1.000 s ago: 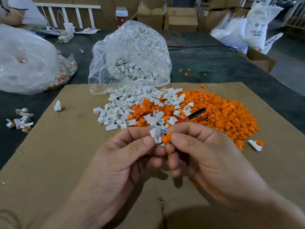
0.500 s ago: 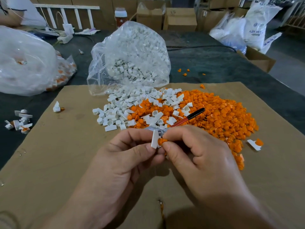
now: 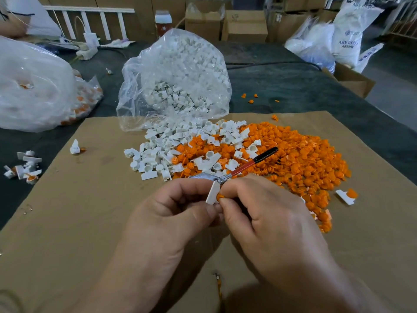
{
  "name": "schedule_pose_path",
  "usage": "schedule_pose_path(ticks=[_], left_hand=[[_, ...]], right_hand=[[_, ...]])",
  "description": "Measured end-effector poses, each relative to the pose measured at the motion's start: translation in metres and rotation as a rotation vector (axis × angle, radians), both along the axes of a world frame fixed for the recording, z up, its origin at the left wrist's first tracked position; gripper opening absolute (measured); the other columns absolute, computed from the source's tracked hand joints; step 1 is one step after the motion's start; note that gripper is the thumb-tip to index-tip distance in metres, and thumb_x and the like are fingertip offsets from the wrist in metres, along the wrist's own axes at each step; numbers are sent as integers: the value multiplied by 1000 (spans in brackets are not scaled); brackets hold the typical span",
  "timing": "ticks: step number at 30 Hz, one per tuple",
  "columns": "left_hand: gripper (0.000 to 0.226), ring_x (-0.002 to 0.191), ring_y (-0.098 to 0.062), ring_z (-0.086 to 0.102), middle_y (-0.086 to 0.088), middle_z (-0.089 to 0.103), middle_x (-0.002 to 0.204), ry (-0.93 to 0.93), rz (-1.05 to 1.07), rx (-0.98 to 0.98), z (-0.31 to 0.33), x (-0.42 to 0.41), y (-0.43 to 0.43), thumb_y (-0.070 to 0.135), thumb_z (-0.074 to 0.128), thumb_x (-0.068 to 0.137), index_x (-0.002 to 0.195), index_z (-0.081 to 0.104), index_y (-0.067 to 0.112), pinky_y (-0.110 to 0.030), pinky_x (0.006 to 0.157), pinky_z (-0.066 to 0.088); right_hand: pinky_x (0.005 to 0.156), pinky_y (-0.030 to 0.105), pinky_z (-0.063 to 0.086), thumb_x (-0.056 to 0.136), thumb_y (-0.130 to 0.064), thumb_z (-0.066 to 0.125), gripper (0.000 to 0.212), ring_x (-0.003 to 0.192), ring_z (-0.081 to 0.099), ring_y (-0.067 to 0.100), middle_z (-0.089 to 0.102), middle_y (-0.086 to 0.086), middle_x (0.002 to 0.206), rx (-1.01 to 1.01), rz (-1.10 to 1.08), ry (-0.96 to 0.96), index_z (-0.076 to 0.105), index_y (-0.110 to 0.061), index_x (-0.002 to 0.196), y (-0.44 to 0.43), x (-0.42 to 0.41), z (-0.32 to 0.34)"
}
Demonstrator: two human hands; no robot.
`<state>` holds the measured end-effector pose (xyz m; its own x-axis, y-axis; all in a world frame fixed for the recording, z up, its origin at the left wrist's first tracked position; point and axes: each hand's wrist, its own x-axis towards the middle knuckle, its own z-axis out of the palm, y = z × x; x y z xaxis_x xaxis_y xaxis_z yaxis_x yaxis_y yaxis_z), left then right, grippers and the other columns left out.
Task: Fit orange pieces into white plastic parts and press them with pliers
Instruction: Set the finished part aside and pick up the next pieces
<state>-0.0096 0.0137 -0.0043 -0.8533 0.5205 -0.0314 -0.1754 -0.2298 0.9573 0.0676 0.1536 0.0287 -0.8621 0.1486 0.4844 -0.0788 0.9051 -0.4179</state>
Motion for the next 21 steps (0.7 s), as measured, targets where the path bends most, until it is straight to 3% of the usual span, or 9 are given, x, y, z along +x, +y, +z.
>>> schedule_pose_path(ticks=[5,8,10,13,17,19,21], left_hand=[[43,90,-45,71,-20,73,91,54,58,-88,0,1,2,32,84,57,97,76,17,-68,89,52],[37,85,-37,73,-14,74,88,122,69,-142,0,0,1,38,80,63,96,75,23,-64,80,58],[32,79,-26,74,-6,76,84,197,69,-192,0,1,1,43,78,66,94,75,27,-54,77,62],[36,74,-24,72,-5,75,81,208,94,-222,2,2,-2,46,81,63,94,77,28,-50,74,59],[21,72,-15,74,2,76,77,273,88,-323,4,3,-4,38,83,68,87,75,36,-29,63,59],[18,71,-11,73,5,76,75,326,97,-384,5,2,-4,22,77,81,85,73,39,-30,63,59],[17,70,-8,71,10,75,75,376,84,-453,9,4,-5,25,71,83,86,70,42,-29,64,59]], right_hand=[[55,20,42,94,-31,48,16,69,52,6,54,-14,79,2,28,-54,62,-26,88,-1,0,0],[61,24,48,94,-33,52,13,78,59,6,61,-13,81,-240,85,-98,63,-32,87,2,1,-1],[64,22,52,93,-36,58,6,75,62,6,64,-12,83,-480,80,-147,63,-37,89,6,0,0],[59,24,58,89,-32,63,12,67,66,9,68,-9,83,-709,147,-272,62,-43,95,11,-1,1],[63,23,57,92,-22,63,19,74,67,7,67,-11,89,-618,202,-252,65,-40,97,11,-3,1],[65,27,58,91,-22,64,17,77,66,7,64,-11,91,-522,187,-228,64,-38,97,10,-4,-1],[64,28,57,91,-24,64,15,76,66,7,63,-11,89,-500,175,-208,64,-38,96,10,-4,-3]])
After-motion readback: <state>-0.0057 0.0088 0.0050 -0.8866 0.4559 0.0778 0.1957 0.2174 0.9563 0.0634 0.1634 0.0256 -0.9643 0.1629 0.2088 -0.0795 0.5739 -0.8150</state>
